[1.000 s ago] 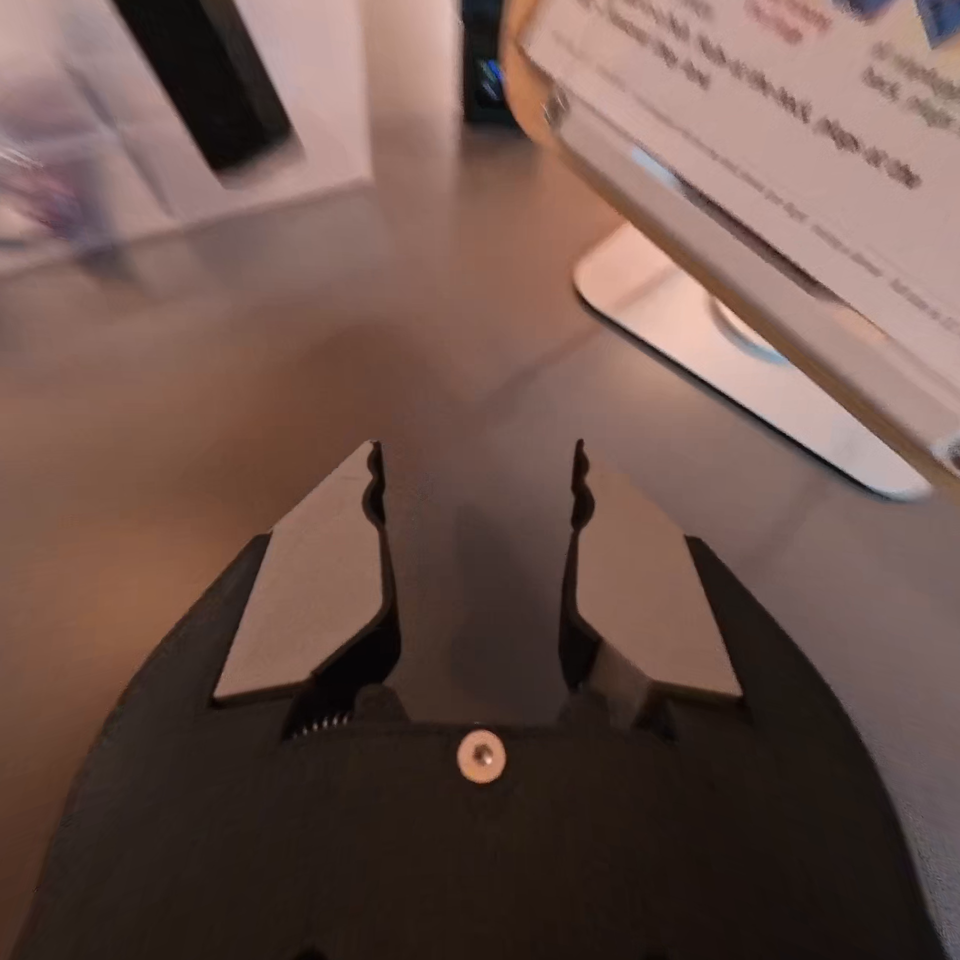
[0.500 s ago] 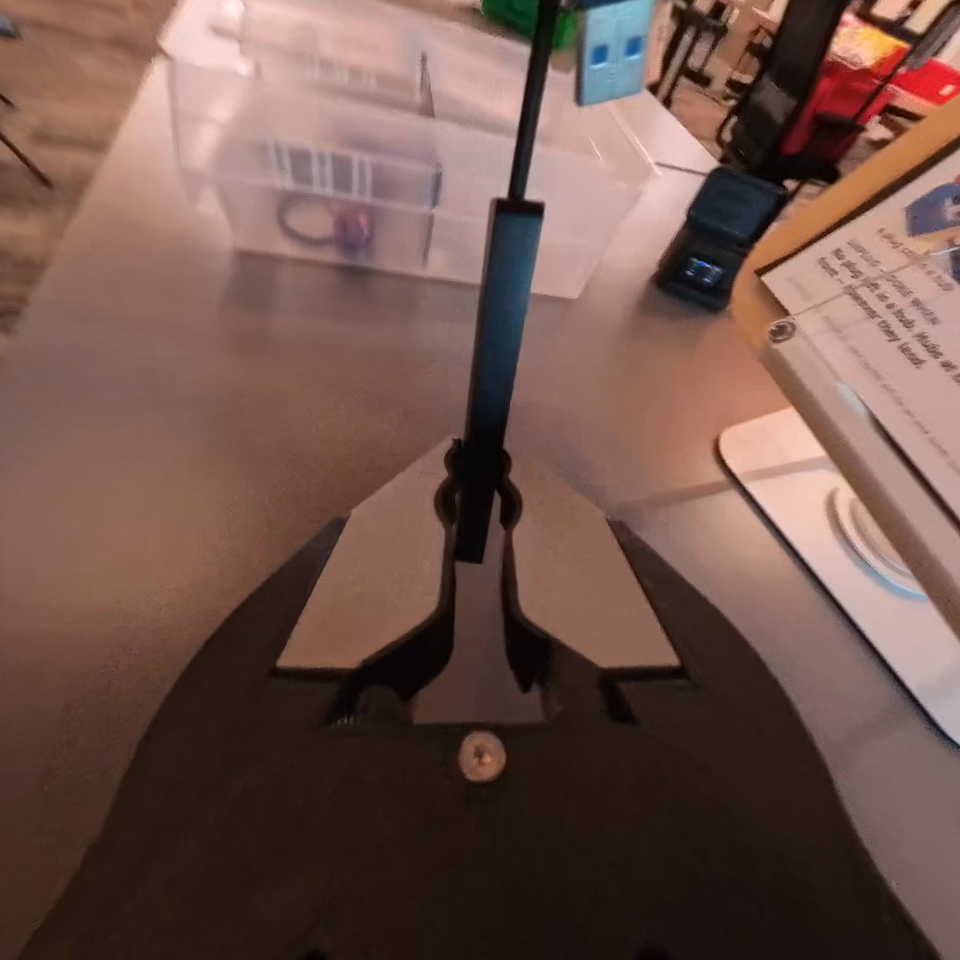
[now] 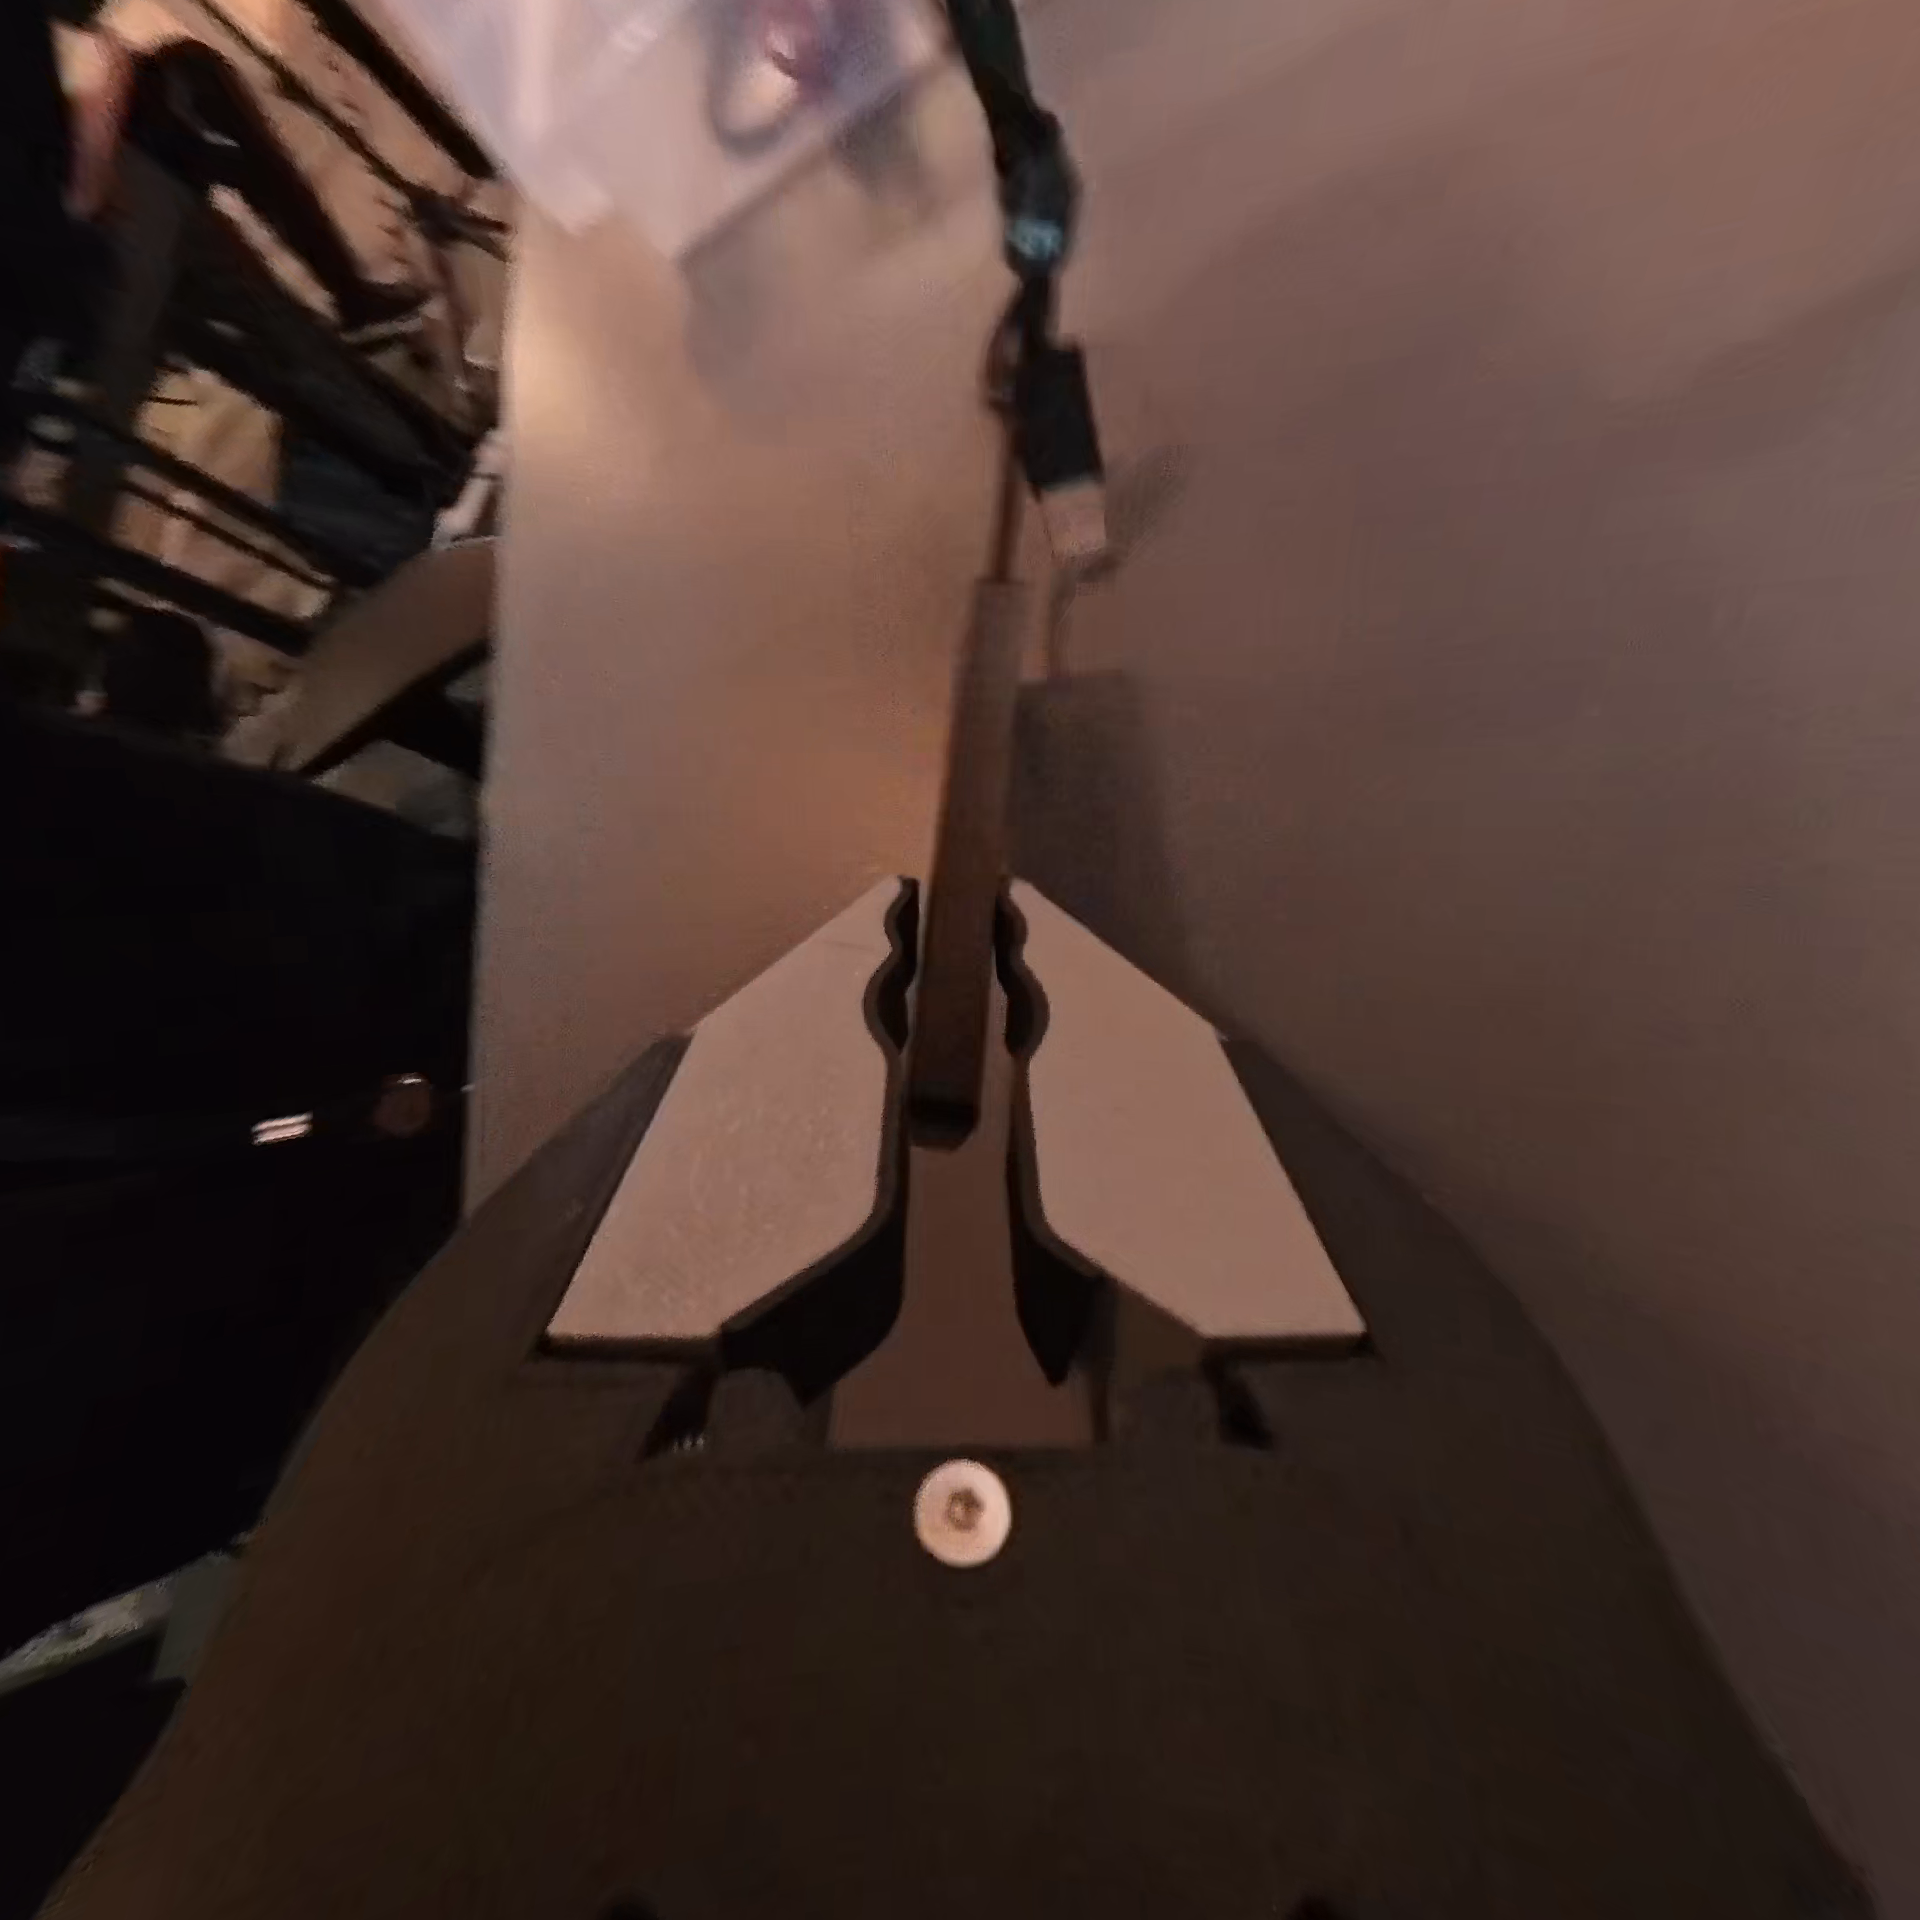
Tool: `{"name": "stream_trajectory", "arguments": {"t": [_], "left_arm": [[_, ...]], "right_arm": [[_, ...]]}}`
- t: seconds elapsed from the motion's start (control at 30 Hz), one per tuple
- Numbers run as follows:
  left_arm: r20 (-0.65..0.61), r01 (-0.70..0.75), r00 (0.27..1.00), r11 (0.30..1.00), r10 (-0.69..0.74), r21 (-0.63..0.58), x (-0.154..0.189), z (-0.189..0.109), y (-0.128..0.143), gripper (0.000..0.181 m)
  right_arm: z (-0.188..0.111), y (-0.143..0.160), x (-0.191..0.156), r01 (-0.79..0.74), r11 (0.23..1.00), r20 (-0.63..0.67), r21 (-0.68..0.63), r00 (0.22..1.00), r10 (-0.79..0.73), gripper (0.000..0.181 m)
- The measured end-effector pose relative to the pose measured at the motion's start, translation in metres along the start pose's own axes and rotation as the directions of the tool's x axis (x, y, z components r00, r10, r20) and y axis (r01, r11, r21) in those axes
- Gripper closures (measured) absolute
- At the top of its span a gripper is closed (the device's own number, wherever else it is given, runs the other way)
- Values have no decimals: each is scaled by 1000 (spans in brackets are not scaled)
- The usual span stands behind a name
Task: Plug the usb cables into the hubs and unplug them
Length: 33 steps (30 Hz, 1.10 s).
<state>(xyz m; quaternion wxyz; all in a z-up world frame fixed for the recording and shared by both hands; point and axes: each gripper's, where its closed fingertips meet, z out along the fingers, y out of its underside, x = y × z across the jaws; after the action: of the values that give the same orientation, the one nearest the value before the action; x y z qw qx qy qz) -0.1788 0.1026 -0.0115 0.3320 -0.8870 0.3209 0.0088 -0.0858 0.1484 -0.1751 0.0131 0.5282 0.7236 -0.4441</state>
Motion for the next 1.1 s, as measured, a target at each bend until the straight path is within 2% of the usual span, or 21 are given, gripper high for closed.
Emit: {"name": "stream_trajectory", "arguments": {"t": [0.1, 0.2, 0.3, 0.43, 0.53, 0.63, 0.73, 0.93, 0.97, 1.03, 1.1], "left_arm": [[17, -11, 1000, 999, 11, -33, 1, 3, 14, 132], [25, -8, 1000, 997, 10, -72, 3, 7, 24, 133], [49, -2, 999, 995, 7, -98, 0, 9, 32, 134], [90, 57, 995, 995, -50, -78, -11, -1, 40, 134], [133, 136, 983, 988, -125, -78, -27, -17, 58, 134], [161, 237, 964, 961, -214, -140, -40, -32, 95, 133], [194, 305, 946, 914, -259, -269, -46, -46, 152, 137], [144, 458, 884, 766, -445, -451, -23, -56, 255, 140], [151, 459, 883, 748, -445, -480, -20, -57, 269, 143], [133, 459, 876, 714, -464, -528, -11, -58, 291, 165], [112, 457, 868, 690, -484, -561, -2, -56, 303, 167]], "right_arm": [[-2, 0, 23, -42, 999, -107, 10, 993, 43, 162], [-10, -8, 40, -78, 993, -179, 84, 979, 92, 155], [-23, -5, 63, -101, 989, -300, 106, 945, 129, 155], [-40, -22, 66, -51, 974, -332, 222, 935, 125, 156], [-52, -28, 72, -19, 963, -389, 268, 913, 126, 157], [-58, -31, 72, -11, 955, -397, 296, 908, 134, 159], [-59, -31, 74, -3, 957, -417, 292, 900, 130, 160], [-53, -27, 78, 37, 972, -476, 231, 876, 80, 164], [-52, -26, 79, 43, 975, -488, 219, 870, 71, 165], [-50, -24, 81, 53, 979, -506, 199, 861, 56, 166], [-48, -23, 83, 57, 981, -516, 186, 855, 48, 166]]}}
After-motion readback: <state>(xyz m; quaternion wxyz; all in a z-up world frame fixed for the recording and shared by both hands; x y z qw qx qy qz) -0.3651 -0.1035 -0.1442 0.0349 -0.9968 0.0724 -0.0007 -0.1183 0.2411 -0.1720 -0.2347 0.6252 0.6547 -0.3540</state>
